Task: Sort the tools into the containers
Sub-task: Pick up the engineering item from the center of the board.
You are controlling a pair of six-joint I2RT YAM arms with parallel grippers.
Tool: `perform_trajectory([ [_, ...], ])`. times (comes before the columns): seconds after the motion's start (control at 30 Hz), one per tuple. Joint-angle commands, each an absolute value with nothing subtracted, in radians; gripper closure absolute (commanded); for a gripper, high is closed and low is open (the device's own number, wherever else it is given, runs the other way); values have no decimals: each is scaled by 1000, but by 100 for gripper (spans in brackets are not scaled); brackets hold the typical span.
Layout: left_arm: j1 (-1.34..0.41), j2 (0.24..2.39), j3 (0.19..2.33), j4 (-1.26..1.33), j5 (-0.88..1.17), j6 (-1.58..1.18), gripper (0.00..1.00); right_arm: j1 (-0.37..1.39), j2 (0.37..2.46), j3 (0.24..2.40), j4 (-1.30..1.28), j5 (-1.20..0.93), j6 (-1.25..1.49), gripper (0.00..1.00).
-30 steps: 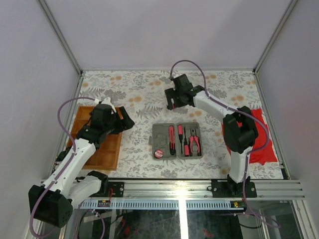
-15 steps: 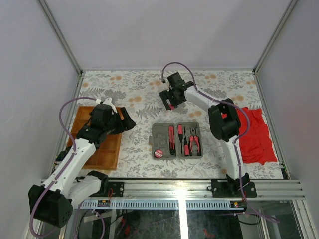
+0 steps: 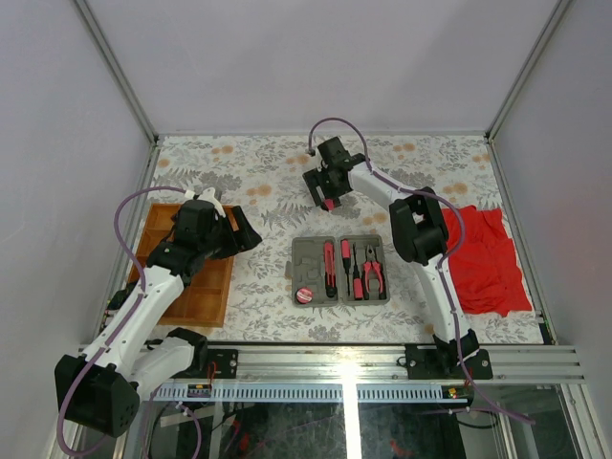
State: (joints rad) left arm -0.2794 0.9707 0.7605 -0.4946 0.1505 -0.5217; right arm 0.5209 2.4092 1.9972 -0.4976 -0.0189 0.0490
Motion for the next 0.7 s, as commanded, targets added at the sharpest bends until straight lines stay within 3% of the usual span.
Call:
perform_trajectory([
  [0.0,-274,974,755,-476,165,-518,25,519,2426,2033,-558,-29,55,15],
  [0.13,-273,980,748,-471,179,-526,26,519,2420,2021,-588,-15,66,21],
  [0.4,-275,998,711,-425,254,-567,29,519,2374,1982,-611,15,87,17],
  [0.67,-273,996,707,-420,253,-572,29,519,2379,1979,-644,27,127,21],
])
